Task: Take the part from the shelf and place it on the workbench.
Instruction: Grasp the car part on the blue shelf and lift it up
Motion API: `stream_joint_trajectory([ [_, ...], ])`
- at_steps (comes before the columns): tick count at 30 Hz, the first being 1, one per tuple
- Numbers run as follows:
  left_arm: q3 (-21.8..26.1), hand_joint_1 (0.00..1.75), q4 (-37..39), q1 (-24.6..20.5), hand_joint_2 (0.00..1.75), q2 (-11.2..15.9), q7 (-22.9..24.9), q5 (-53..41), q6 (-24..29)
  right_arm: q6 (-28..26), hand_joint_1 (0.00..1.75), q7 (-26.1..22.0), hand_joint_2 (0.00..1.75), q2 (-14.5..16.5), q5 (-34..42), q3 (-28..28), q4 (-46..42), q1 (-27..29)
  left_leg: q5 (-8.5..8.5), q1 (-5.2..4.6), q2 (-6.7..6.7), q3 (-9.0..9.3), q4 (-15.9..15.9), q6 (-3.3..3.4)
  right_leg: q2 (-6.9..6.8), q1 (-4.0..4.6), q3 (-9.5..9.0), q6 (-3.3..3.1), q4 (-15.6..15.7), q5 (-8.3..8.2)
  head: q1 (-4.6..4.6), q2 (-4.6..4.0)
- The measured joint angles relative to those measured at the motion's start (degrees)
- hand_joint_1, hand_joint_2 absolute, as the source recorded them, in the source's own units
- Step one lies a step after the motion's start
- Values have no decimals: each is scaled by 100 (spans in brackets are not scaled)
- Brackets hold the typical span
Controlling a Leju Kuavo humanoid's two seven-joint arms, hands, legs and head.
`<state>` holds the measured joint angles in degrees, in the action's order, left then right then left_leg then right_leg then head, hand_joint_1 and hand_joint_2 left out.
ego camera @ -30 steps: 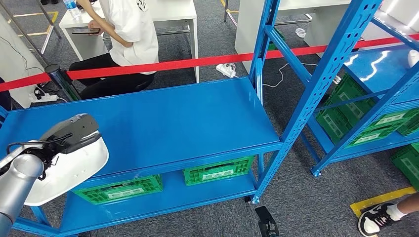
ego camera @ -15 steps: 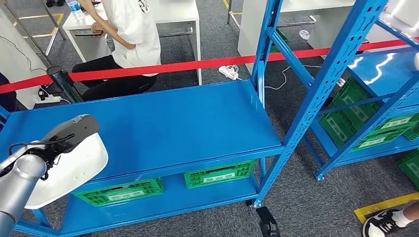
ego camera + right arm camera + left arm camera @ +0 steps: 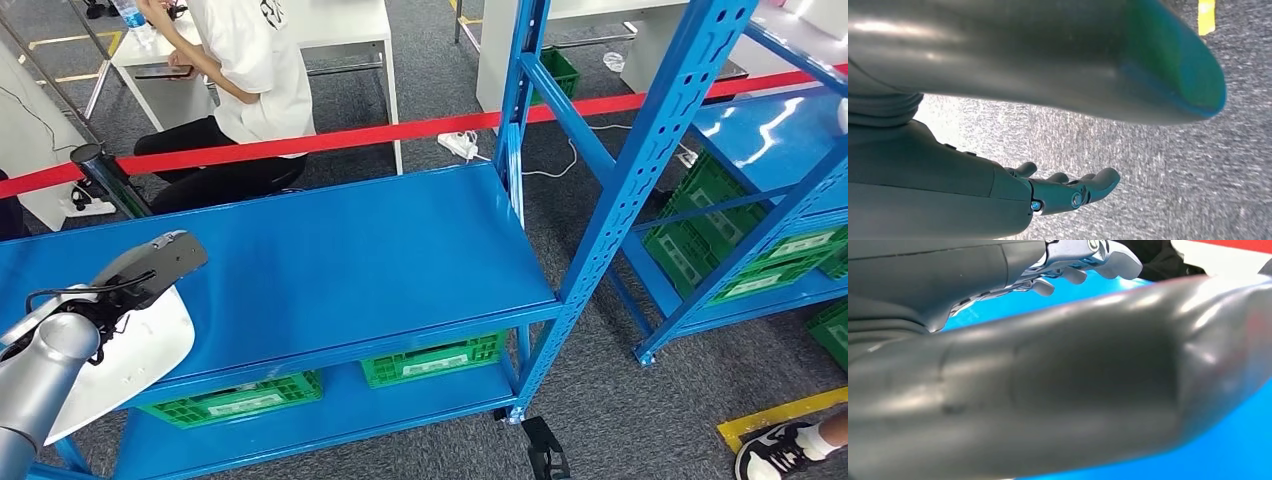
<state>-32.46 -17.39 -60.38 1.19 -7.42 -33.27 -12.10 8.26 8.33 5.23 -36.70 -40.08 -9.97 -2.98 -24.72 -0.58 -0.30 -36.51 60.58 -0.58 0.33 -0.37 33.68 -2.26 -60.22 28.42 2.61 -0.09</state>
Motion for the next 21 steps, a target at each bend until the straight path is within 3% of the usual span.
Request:
stream_joint_trajectory([
  [4, 0, 0, 3, 1, 0, 13, 30, 11, 25, -2, 0, -1, 0, 0, -7, -1, 1, -1, 23, -15, -9, 116, -215, -88, -3, 9, -6, 20, 9, 15, 1, 0],
  [6, 0, 0, 4, 5, 0, 32, 48, 17, 72, -2, 0, -1, 0, 6, -20, -1, 2, 0, 14, -21, -19, 115, -213, -69, -8, 3, -21, 32, 33, 11, 2, 0],
  [7, 0, 0, 4, 8, 44, 38, 55, 21, 100, -3, 0, -1, 0, 8, -26, -1, 2, -2, 12, -21, -23, 115, -213, -62, -10, 3, -29, 40, 44, 9, 2, 0],
  [10, 0, 0, 4, 19, 44, 60, 97, 44, 216, -14, 0, 1, 0, 8, -33, -1, 1, -9, 8, -21, -25, 115, -213, -39, -11, 4, -40, 64, 67, -2, 2, 0],
  [11, 0, 0, 4, 20, 0, 67, 125, 50, 265, -17, 0, 1, 0, 8, -34, -1, 1, -8, 7, -21, -24, 115, -212, -35, -11, 3, -41, 70, 71, -5, 3, 0],
  [21, -1, 0, 5, 20, 0, 81, 255, 8, 405, -19, 0, -3, 0, 8, -39, -1, 1, -6, 8, -21, -24, 114, -211, -28, -10, 2, -42, 82, 77, -12, 2, 0],
])
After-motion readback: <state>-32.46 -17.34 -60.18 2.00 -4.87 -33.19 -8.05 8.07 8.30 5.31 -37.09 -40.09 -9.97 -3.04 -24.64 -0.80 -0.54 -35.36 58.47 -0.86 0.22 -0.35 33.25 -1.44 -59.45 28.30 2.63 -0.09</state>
